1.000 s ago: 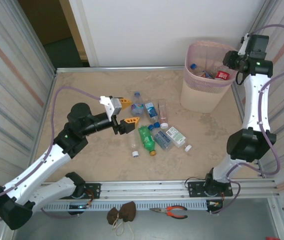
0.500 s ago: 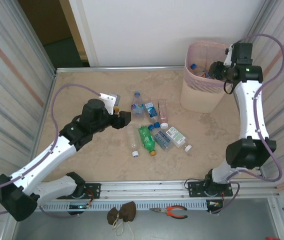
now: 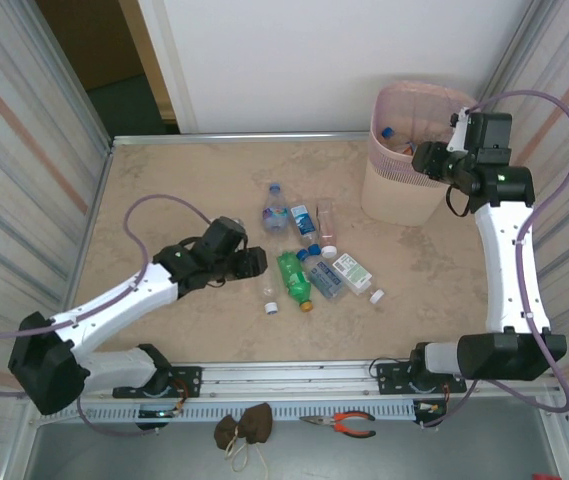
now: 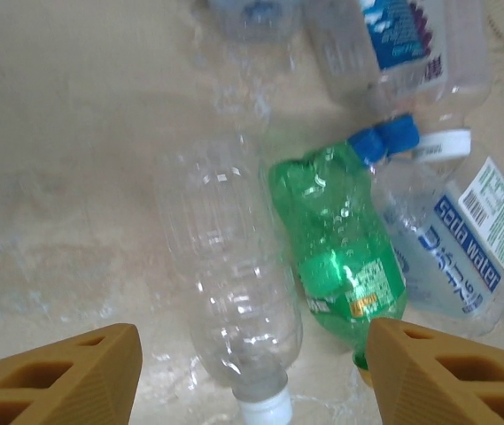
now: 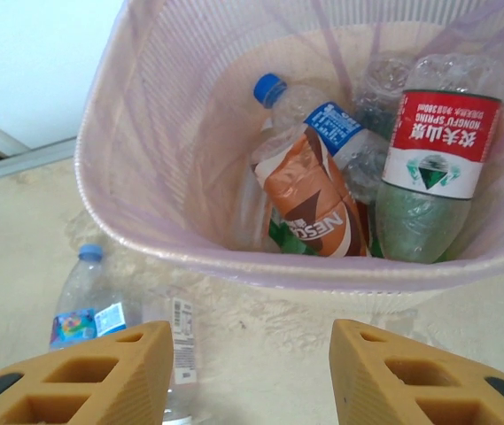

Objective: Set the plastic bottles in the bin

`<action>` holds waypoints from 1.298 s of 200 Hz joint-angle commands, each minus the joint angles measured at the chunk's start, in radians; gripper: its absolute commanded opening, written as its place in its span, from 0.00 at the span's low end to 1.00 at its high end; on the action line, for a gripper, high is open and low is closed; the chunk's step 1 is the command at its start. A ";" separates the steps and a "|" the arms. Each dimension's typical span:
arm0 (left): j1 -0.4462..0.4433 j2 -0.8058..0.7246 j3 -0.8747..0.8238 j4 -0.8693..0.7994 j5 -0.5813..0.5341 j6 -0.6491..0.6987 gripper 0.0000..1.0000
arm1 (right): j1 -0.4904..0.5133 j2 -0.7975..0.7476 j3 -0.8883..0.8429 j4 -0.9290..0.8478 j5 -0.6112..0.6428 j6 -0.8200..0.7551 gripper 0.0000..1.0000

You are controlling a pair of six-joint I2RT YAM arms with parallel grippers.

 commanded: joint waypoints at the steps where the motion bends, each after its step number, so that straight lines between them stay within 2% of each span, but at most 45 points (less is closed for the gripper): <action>1: -0.049 0.037 -0.012 -0.044 -0.048 -0.134 0.67 | 0.008 -0.033 -0.042 0.038 -0.036 0.023 0.49; 45: -0.162 0.135 -0.006 -0.061 -0.047 -0.256 0.65 | 0.007 -0.060 -0.087 0.064 -0.079 0.019 0.49; 92: -0.228 0.224 -0.014 -0.054 -0.026 -0.355 0.61 | 0.007 -0.095 -0.107 0.079 -0.108 0.022 0.49; 136: -0.238 0.291 -0.038 0.000 0.011 -0.399 0.57 | 0.008 -0.112 -0.107 0.082 -0.129 0.026 0.50; 182: -0.241 0.334 -0.040 0.029 0.023 -0.389 0.50 | 0.007 -0.124 -0.105 0.082 -0.139 0.027 0.50; 259: -0.242 0.344 -0.038 0.028 0.018 -0.374 0.38 | 0.007 -0.129 -0.104 0.082 -0.144 0.027 0.50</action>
